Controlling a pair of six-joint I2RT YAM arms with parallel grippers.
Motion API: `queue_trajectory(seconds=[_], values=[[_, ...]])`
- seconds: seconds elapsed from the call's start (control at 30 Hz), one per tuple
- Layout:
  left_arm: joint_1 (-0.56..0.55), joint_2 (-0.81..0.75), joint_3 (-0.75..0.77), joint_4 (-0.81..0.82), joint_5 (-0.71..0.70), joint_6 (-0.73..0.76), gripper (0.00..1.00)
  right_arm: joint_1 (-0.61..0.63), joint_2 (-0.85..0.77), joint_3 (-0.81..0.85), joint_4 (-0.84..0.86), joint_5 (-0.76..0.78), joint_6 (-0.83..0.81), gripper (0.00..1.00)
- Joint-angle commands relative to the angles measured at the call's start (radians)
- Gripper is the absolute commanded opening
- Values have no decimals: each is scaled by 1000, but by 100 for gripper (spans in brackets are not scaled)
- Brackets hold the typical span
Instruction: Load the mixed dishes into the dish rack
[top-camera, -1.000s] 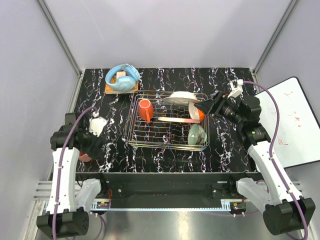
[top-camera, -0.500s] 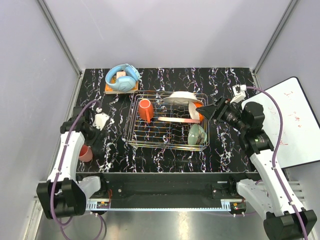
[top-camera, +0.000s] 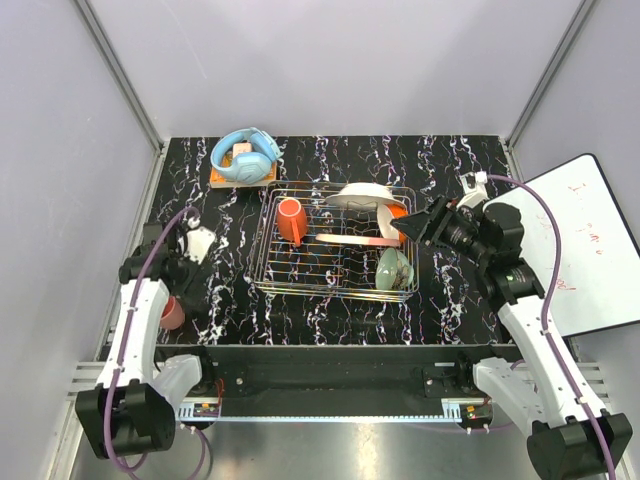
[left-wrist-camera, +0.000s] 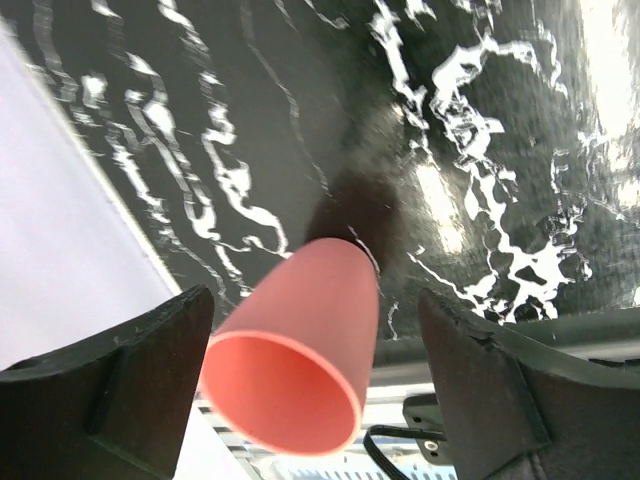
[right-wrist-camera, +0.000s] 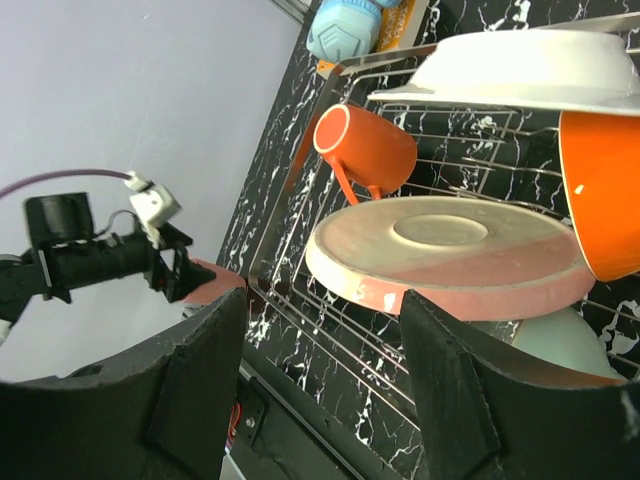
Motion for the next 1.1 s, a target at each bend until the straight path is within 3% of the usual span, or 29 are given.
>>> queue_trajectory(seconds=[0.0,0.17,0.37,0.5,0.83,1.07], values=[[6,-5,131,81,-14,-42,89,-6,2,-20,36,6,-4,70],[6,-12,191,10,-8,-44,88,-6,13,-9,33,1,-10,70],[6,-97,78,-109,-22,-4,80,-6,22,-9,30,0,-14,70],[6,-135,24,-131,-34,-14,80,-6,25,-12,28,0,-17,70],[6,-111,-80,-42,-56,-21,80,-6,23,-12,19,3,-24,70],[7,-14,-175,88,-80,-11,67,-6,10,-16,5,16,-27,70]])
